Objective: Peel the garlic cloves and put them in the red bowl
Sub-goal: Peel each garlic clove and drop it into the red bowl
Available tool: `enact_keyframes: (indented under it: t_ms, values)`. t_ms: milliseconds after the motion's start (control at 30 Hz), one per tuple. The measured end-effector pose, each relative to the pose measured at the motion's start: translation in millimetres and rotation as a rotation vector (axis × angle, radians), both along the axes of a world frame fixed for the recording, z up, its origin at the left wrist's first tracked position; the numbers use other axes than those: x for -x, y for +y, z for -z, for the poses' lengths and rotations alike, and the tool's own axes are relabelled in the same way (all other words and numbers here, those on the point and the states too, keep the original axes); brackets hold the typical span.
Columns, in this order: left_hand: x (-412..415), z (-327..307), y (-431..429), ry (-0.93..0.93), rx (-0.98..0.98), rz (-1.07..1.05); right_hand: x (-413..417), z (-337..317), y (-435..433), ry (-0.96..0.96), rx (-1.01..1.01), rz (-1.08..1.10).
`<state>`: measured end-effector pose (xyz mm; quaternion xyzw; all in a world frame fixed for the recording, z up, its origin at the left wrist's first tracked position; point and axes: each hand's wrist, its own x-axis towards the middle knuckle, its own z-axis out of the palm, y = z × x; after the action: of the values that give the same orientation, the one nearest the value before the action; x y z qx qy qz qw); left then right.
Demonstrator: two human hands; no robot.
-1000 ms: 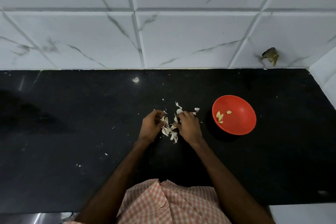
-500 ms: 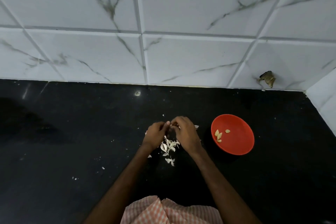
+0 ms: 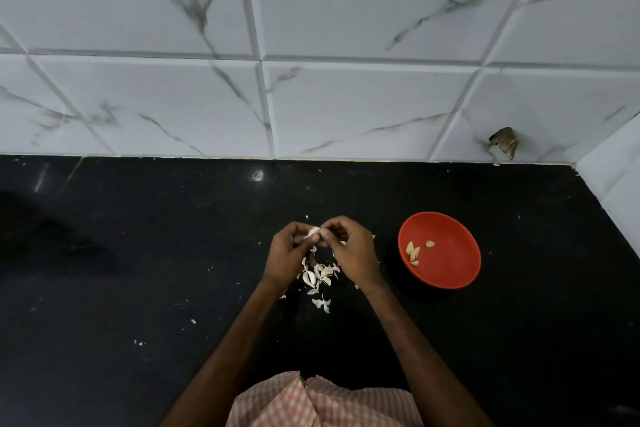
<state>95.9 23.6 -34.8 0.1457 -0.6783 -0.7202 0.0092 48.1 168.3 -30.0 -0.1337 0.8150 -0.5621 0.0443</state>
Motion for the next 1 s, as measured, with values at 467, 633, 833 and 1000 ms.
enact_keyframes:
  t_ms: [467,633,833,1000]
  values:
    - [6,7,2,-0.008,0.197,-0.182,-6,-1,-2,-0.111,0.049,0.075]
    - [8,8,0,0.012,0.112,-0.053,-6,-2,-3,-0.109,0.078,0.136]
    - [1,10,4,-0.011,-0.028,-0.026,-6,-2,-5,-0.218,0.152,0.11]
    - [0,8,4,0.023,-0.05,-0.011,-7,-7,-6,-0.251,0.133,0.096]
